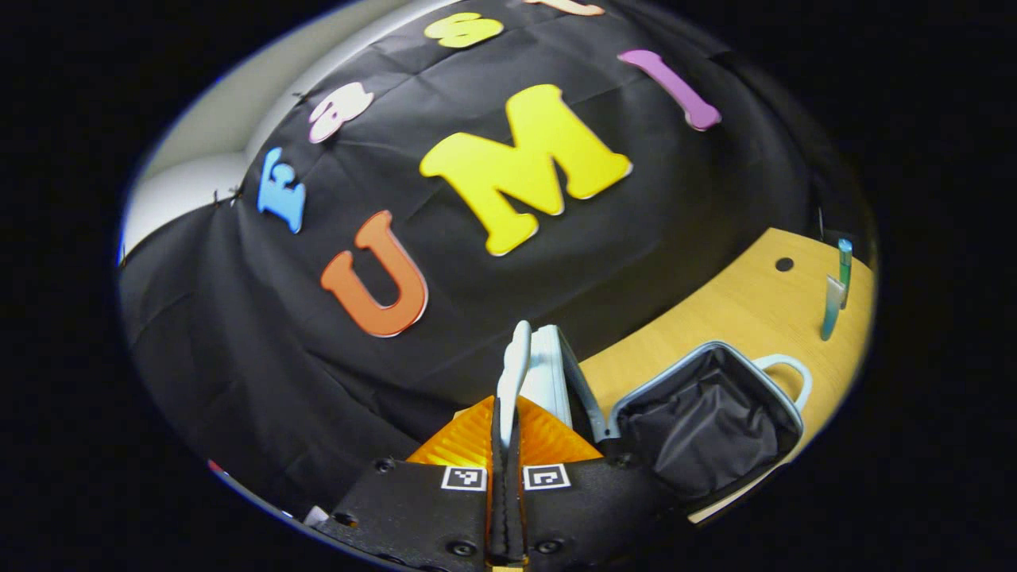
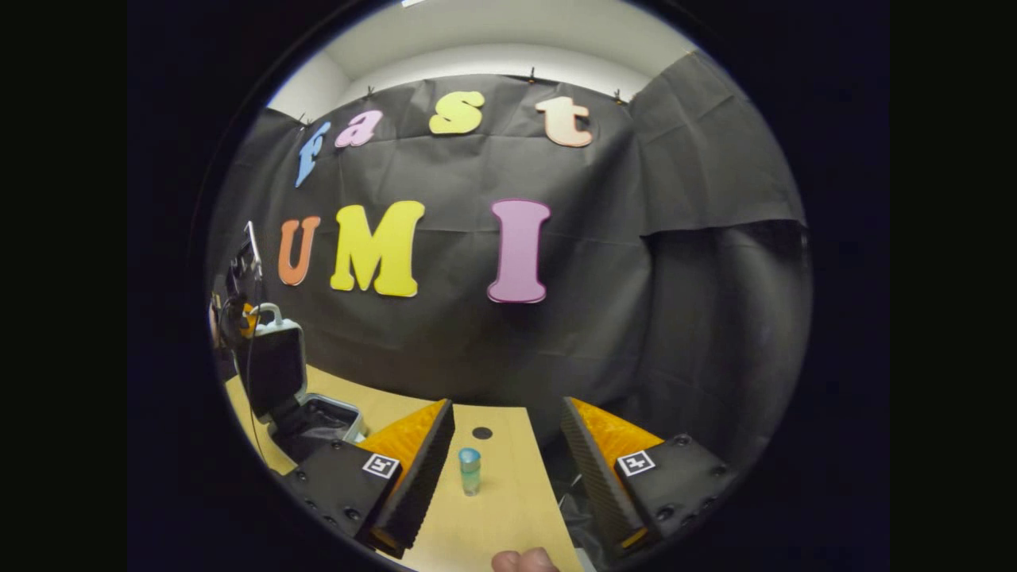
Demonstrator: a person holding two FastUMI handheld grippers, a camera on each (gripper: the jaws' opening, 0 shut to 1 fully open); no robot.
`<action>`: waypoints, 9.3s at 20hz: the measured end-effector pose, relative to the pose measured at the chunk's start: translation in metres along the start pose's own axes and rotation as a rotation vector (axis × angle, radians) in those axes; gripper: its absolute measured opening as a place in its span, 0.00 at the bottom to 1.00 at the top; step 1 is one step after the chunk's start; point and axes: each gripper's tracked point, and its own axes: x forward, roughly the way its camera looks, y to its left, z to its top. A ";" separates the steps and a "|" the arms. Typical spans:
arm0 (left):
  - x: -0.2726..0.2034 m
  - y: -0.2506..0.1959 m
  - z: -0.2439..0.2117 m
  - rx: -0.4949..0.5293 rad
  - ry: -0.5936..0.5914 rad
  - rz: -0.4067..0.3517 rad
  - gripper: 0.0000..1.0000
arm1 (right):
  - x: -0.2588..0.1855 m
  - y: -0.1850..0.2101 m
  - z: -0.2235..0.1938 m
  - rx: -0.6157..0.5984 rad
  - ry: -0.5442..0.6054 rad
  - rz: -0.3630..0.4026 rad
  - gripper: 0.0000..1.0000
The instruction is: First open the suitcase, pack the skin care products into it, and then close the suitcase.
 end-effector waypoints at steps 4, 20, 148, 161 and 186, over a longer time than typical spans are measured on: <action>0.031 0.058 -0.070 -0.127 0.031 0.037 0.03 | -0.005 0.027 0.005 -0.062 0.008 0.047 0.81; 0.090 0.045 -0.326 -0.826 0.427 -0.023 0.12 | 0.011 0.066 -0.028 -0.145 0.148 0.053 0.81; -0.031 -0.267 -0.205 -0.482 1.370 -0.698 0.38 | -0.040 0.013 -0.192 0.447 0.703 0.436 0.33; -0.044 -0.250 -0.171 -0.561 1.208 -0.717 0.89 | -0.031 0.111 -0.158 0.311 0.692 0.652 0.33; -0.279 -0.070 -0.170 -0.678 0.430 -0.128 0.97 | 0.092 0.403 -0.342 0.020 1.376 0.408 0.33</action>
